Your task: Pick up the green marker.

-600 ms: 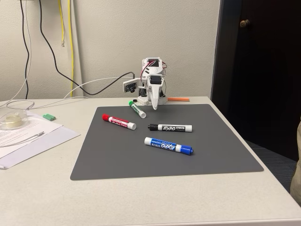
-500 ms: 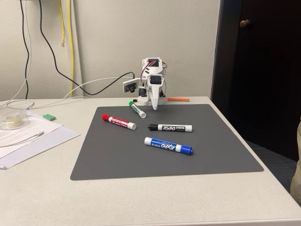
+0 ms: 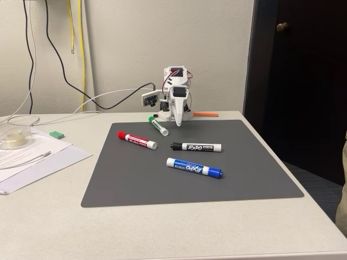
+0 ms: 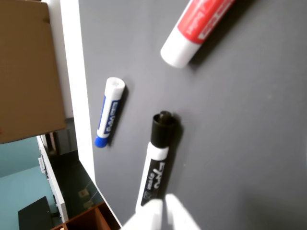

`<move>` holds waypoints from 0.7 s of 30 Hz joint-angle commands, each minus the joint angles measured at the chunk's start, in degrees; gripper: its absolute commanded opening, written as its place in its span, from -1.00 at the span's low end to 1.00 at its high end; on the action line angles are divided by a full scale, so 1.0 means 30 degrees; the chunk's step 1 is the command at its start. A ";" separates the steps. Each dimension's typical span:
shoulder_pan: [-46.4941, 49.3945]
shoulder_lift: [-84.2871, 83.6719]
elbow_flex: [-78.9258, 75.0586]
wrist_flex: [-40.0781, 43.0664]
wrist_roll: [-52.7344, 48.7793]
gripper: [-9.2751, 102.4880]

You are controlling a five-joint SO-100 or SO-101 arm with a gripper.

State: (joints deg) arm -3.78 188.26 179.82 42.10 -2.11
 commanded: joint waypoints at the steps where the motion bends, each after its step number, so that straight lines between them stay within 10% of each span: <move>1: 0.0029 0.0146 -0.0117 0.0029 -0.0088 -0.84; 21: 0.1934 -0.0264 -0.1846 -0.0820 0.1084 -0.84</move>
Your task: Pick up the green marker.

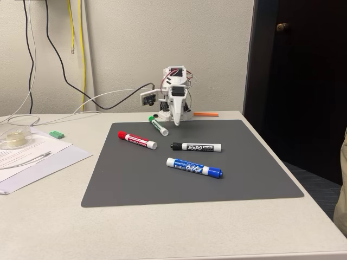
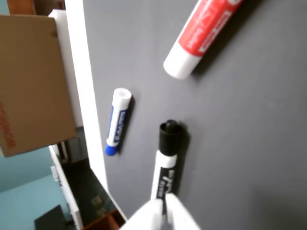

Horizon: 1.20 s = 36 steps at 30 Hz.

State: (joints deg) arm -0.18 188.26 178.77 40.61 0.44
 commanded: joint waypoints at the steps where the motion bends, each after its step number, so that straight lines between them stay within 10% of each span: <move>1: 0.0908 -0.1230 -0.1934 -0.0674 0.0117 -0.84; 10: 0.1641 -1.1924 -1.2539 0.1641 -0.4512 -0.84; 25: 0.9434 -1.6670 -1.9746 0.7969 -3.4600 -0.83; 36: 1.0049 -1.7871 -1.9424 1.1367 -4.0107 -0.83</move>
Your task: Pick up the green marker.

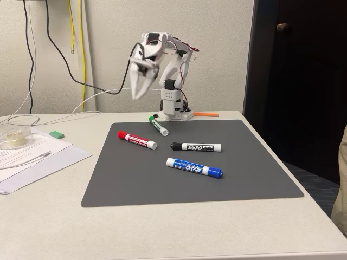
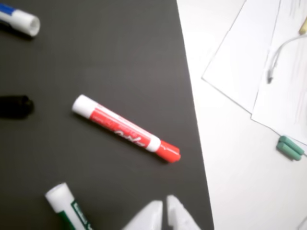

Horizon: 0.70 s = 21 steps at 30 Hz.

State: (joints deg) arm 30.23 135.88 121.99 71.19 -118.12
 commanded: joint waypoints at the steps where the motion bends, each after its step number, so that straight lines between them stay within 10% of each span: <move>1: -0.0088 -0.0615 -0.0469 0.1729 -0.0938 -0.83; 21: -0.0820 0.3838 0.9287 -0.0088 -0.0557 -0.81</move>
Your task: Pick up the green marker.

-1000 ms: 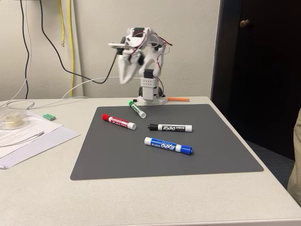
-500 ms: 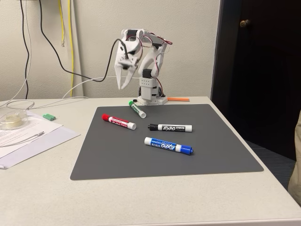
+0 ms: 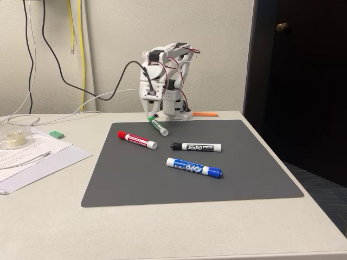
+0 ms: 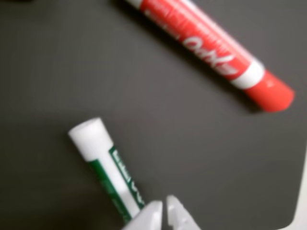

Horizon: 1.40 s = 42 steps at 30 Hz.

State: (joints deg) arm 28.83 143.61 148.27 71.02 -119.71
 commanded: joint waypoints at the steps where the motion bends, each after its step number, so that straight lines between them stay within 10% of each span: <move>1: -0.0498 0.1641 0.0820 0.0059 -0.0059 -0.76; 13: 0.0117 0.3867 0.3223 -0.1348 -0.2402 -0.25; 42: 0.0059 0.7471 0.8291 -0.3955 -0.2285 -0.46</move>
State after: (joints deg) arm 30.15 164.18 171.47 59.59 -128.23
